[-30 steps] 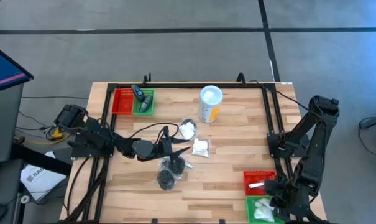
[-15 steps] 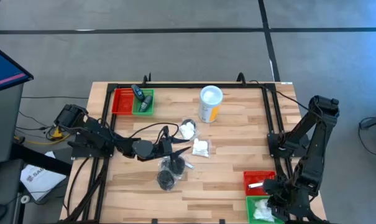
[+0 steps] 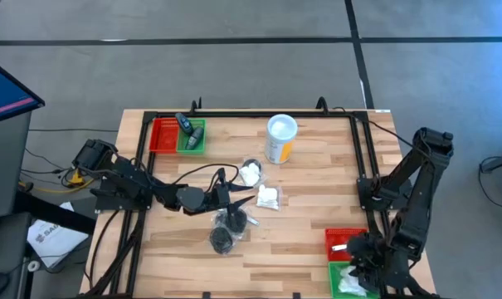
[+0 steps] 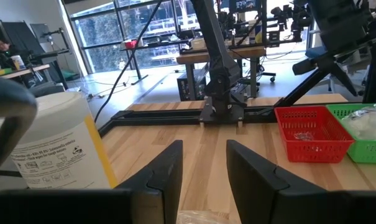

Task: Pick & Place Travel size toiletries
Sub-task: Put the white cotton pack into the bottom green bin

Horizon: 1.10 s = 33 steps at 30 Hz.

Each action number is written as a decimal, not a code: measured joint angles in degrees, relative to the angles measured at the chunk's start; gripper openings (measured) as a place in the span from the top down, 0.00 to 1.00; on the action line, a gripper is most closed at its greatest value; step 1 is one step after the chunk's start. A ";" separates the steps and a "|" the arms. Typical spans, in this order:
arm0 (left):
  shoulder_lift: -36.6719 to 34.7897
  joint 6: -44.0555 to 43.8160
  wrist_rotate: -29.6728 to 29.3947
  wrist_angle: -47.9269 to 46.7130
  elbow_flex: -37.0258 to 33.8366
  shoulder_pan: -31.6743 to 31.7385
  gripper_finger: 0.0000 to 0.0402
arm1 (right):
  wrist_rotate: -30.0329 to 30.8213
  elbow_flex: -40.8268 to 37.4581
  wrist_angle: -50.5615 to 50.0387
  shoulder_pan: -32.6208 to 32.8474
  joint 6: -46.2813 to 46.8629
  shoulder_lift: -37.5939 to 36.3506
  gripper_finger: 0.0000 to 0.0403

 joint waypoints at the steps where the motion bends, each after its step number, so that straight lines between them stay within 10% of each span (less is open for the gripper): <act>1: 0.00 0.00 0.00 0.00 0.00 0.00 0.72 | 0.66 0.00 0.04 -0.56 -0.66 0.00 0.61; 33: 0.02 -0.02 0.02 -0.24 0.00 0.47 0.72 | 8.62 -0.86 3.47 -31.98 -31.68 -0.09 0.61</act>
